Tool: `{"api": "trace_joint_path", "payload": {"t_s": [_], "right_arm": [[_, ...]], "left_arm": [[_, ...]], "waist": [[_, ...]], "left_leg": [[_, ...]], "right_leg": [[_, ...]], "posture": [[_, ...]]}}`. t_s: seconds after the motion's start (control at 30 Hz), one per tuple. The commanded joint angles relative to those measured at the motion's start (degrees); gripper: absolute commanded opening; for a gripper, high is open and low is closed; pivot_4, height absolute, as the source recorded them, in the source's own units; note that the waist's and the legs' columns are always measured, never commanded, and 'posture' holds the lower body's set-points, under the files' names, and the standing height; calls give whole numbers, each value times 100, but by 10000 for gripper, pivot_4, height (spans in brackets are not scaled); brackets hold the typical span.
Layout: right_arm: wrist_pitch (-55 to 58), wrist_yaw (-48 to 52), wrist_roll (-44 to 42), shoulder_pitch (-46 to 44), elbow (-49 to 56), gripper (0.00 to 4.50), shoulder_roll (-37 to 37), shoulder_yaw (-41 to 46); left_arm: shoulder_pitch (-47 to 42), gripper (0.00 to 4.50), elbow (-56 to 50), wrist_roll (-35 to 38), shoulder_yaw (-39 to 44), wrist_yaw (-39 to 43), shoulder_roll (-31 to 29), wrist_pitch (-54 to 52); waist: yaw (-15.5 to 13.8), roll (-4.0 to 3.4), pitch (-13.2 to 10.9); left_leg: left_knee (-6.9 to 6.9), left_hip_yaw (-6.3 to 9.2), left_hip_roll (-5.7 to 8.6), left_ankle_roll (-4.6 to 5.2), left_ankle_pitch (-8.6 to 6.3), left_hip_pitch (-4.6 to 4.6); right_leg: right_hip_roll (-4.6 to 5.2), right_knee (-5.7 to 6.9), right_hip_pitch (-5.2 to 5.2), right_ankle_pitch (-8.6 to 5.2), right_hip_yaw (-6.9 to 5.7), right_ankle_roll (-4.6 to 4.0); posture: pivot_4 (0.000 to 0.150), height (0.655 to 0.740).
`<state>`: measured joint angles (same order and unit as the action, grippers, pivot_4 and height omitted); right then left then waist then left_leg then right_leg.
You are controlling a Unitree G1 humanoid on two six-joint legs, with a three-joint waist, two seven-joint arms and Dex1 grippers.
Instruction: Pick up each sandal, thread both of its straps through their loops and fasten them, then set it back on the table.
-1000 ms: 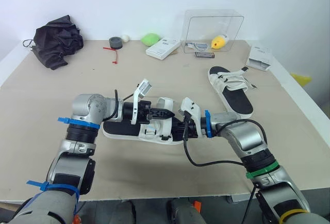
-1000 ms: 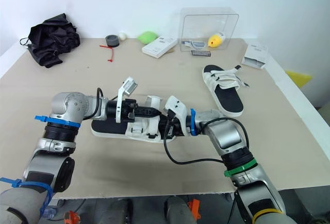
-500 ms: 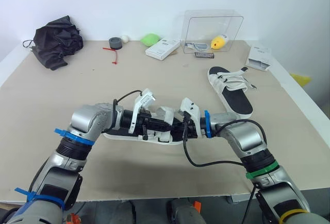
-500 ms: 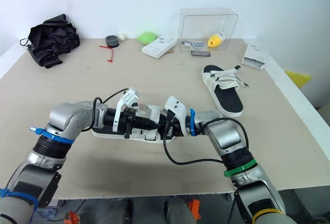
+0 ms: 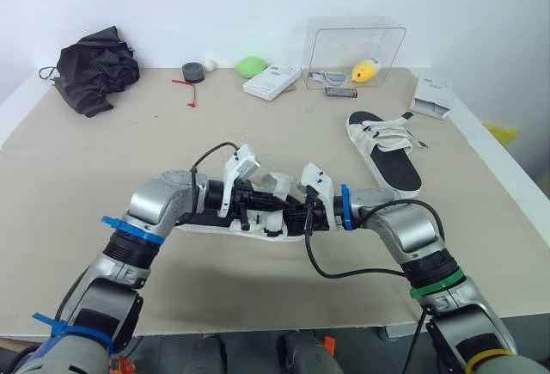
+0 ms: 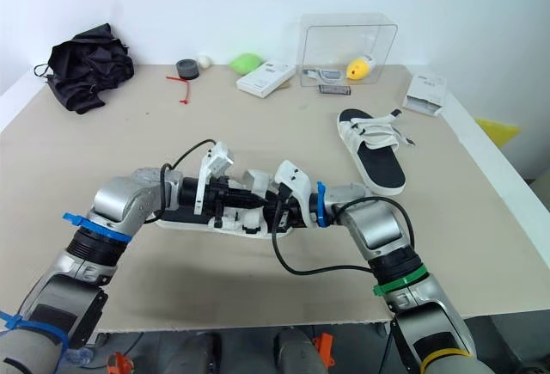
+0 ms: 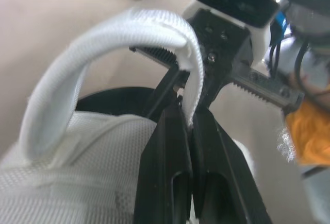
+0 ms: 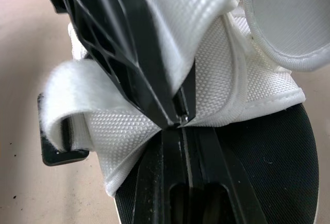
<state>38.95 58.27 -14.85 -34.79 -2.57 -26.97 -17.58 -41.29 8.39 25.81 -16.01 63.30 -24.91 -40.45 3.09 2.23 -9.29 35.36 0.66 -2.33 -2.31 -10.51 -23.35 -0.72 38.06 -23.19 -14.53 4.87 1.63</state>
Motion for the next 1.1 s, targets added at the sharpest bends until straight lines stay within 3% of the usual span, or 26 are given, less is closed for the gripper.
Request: {"api": "trace_joint_path", "payload": {"t_s": [0.03, 0.2, 0.4, 0.7, 0.9, 0.93, 0.97, 1.07, 1.1], "right_arm": [[165, -89, 184, 167, -198, 0, -24, -222], [192, -98, 165, 186, -162, 0, -24, -221], [182, -89, 162, 191, -170, 0, -31, -218], [153, -61, 171, 148, -230, 0, -7, -206], [126, -50, 188, 121, -269, 0, 1, -211], [124, -50, 188, 121, -270, 0, 1, -210], [120, -54, 192, 117, -278, 0, 3, -209], [115, -63, 188, 116, -284, 0, 4, -202], [117, -67, 186, 120, -277, 0, 3, -201]], "left_arm": [[169, 741, 232, -558, -232, 180, -113, 869], [300, 741, 228, -559, -100, 338, 0, 1450], [583, 741, -651, 281, -7, 1212, -165, 843], [611, 741, -351, -372, -222, 1207, -391, 1325], [524, 17625, -336, -246, -57, 1137, -300, 1075], [512, 23914, -359, -186, -27, 1152, -298, 977], [491, 24975, -387, -90, 59, 1116, -267, 884], [383, 35558, -517, 359, 369, 1008, -198, 333], [322, 37054, -544, 537, 496, 970, -187, 113]], "waist": [[0, 0, 0], [0, 0, 0], [1, 0, 0], [2, -1, 1], [1, -1, 1], [1, -1, 1], [-1, -1, 1], [-6, -1, 1], [-9, -1, 1]], "left_leg": [[0, 0, 0, 0, 0, 0], [1, -2, -1, 0, 0, 0], [1, -6, -5, 3, -2, -2], [1, -8, -15, 19, -12, 0], [2, -8, -21, 25, -15, 0], [3, -8, -21, 25, -15, 0], [3, -9, -21, 25, -15, 0], [10, -9, -20, 25, -15, 0], [12, -9, -21, 25, -15, 0]], "right_leg": [[0, 0, 0, 0, 0, 0], [0, 0, 0, 0, 1, -1], [-2, 0, -2, 0, 1, 0], [-11, 0, -3, -5, 0, -8], [-19, 1, -3, -7, 0, -12], [-18, 1, -3, -7, 1, -12], [-18, 1, -3, -7, 1, -12], [-18, 2, -1, -5, 1, -12], [-17, 2, -1, -4, 1, -12]], "posture": [[1500, 7400], [1500, 7400], [1500, 7400], [1500, 7400], [1500, 7400], [1500, 7400], [1500, 7400], [1500, 7400], [1500, 7400]]}}
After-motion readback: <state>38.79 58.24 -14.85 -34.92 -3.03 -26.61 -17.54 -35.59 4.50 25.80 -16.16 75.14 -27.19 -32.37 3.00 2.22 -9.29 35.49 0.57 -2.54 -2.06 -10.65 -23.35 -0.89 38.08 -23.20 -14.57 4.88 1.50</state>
